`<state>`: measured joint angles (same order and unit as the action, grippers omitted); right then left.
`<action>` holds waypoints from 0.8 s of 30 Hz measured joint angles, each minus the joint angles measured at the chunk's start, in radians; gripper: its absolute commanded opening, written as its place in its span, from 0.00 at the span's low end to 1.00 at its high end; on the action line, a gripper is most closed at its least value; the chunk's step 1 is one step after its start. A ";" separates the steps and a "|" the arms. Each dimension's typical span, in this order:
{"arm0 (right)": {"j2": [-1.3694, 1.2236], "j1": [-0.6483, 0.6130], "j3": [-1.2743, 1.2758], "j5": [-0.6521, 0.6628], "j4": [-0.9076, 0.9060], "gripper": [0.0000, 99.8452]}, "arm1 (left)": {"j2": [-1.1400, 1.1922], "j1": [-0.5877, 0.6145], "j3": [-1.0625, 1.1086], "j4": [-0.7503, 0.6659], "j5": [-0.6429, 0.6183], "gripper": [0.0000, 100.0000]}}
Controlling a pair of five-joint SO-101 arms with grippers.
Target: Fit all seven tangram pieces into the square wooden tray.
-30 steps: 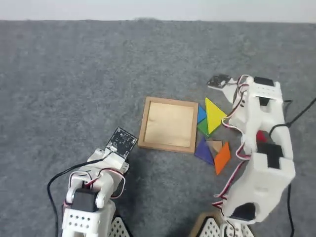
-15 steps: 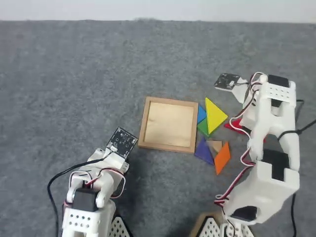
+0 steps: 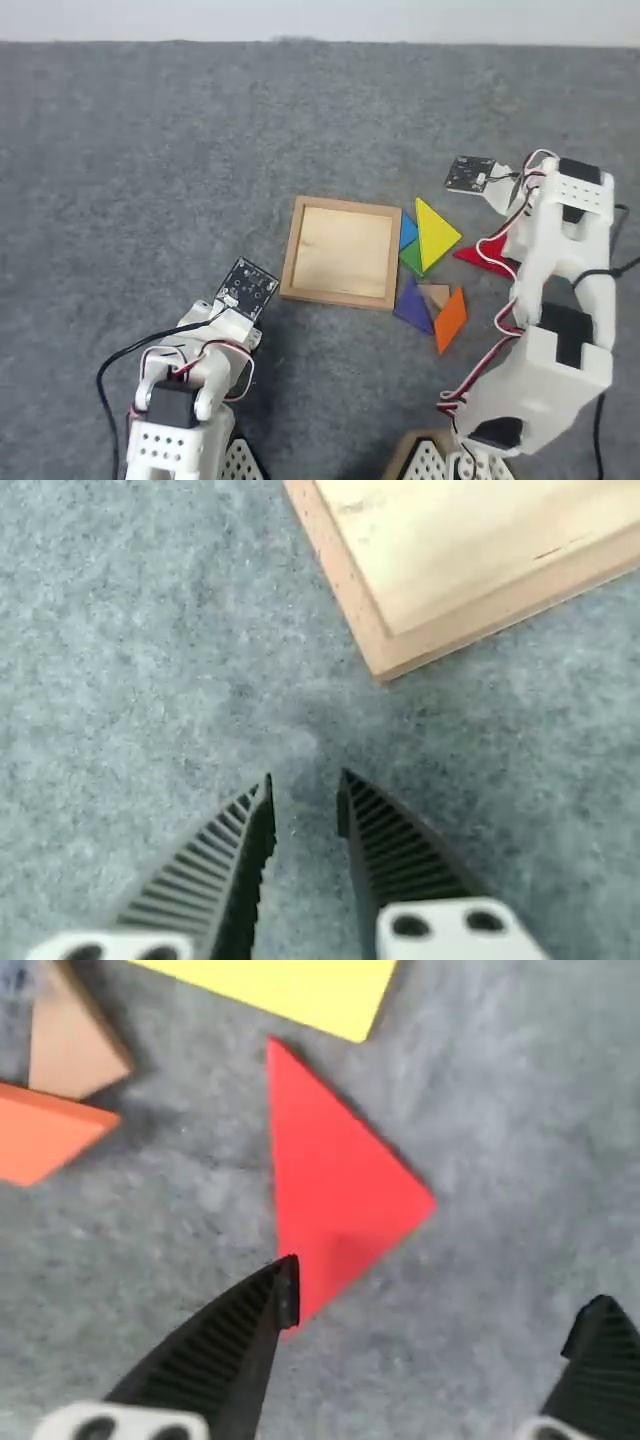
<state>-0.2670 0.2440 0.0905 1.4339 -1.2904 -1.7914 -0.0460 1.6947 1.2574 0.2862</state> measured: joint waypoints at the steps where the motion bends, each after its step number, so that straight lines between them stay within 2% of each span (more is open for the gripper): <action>1: -0.018 0.003 -0.005 0.003 0.006 0.41 | 0.000 0.000 0.000 0.000 0.000 0.10; 16: -0.311 0.023 -0.284 0.006 0.003 0.41 | 0.000 0.000 0.000 0.000 0.000 0.10; 24: -0.350 -0.020 -0.288 -0.003 -0.138 0.41 | 0.000 0.000 0.000 0.000 0.000 0.10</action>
<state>-0.6168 0.2240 -0.1979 1.4308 -1.4285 -1.7914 -0.0460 1.6947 1.2574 0.2862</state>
